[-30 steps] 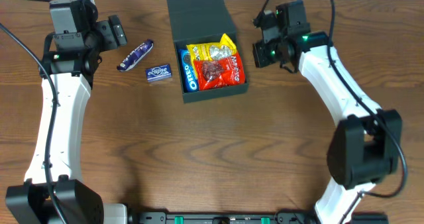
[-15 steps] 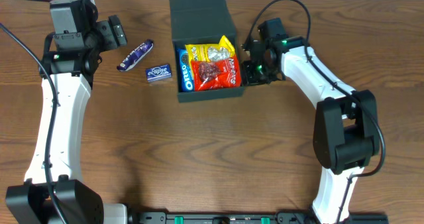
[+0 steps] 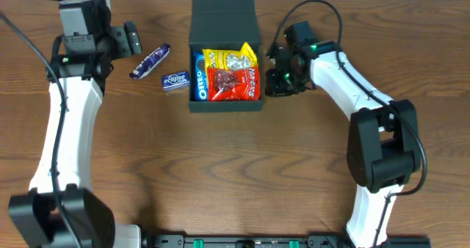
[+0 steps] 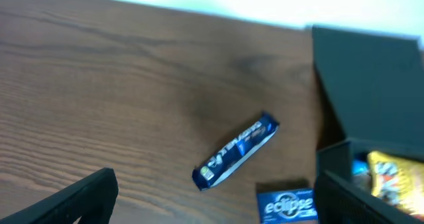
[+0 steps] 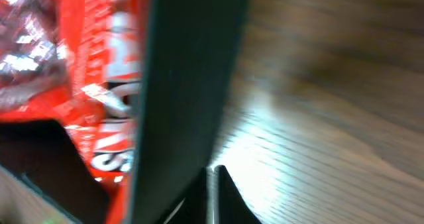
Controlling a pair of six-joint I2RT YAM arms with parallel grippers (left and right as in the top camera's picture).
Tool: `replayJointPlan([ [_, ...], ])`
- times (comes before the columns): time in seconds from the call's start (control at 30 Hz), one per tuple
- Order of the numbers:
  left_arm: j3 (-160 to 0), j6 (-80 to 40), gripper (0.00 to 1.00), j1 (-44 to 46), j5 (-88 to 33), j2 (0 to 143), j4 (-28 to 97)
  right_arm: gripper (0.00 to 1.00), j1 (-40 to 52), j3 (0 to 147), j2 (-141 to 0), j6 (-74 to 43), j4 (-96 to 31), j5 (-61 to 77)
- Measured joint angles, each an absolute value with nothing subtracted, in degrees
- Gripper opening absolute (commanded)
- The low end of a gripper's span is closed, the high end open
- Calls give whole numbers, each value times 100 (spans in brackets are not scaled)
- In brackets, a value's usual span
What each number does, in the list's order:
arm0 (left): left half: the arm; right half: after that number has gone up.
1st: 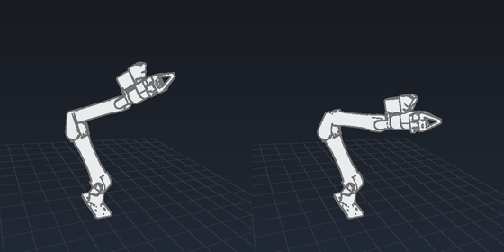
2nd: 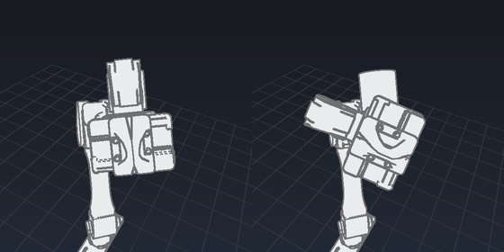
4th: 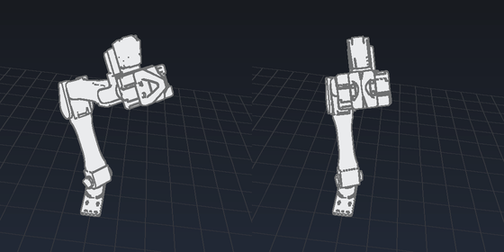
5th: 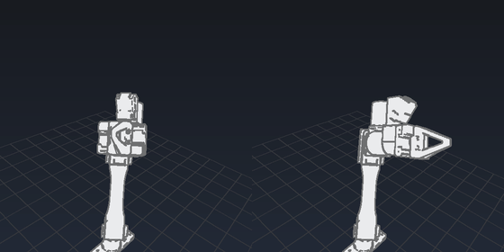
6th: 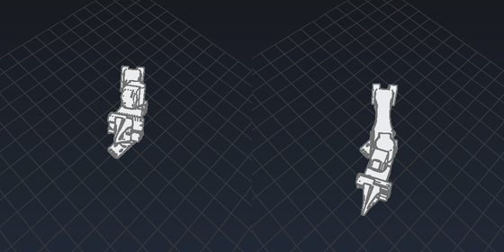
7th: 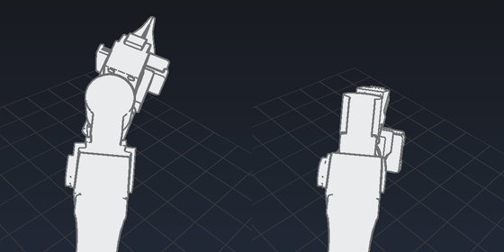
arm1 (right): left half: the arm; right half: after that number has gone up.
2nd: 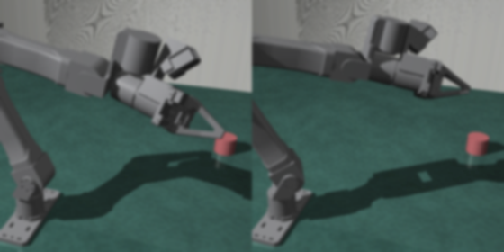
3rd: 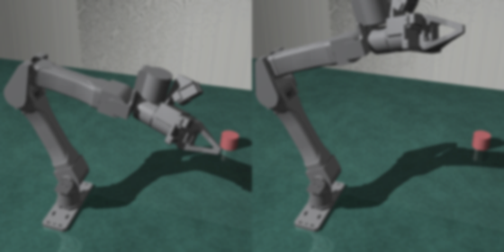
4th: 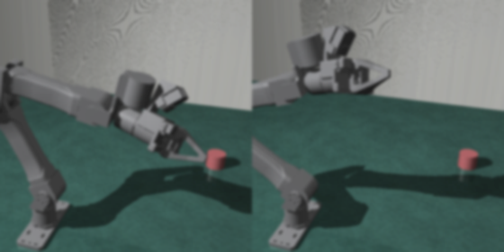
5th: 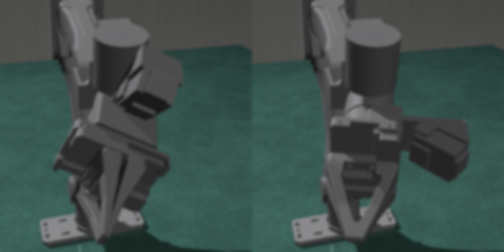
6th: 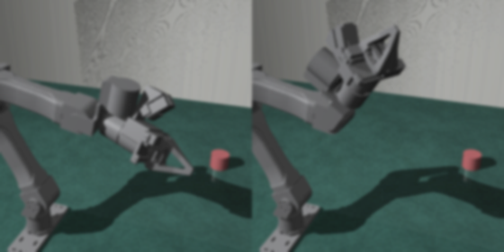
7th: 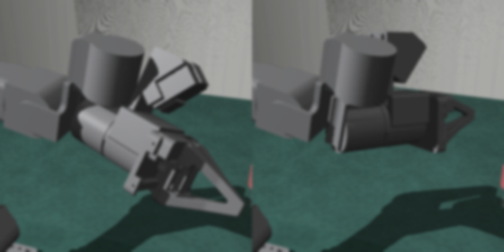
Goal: Pack container
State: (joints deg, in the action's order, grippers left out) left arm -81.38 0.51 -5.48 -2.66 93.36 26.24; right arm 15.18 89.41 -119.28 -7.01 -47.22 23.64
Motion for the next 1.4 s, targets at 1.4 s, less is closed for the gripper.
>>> replayJointPlan([
  [1.4, -8138, 2084, 64, -548, -1017, 12070, 1645, 55, 998, 8941, -11924, -875, -4556, 2576],
])
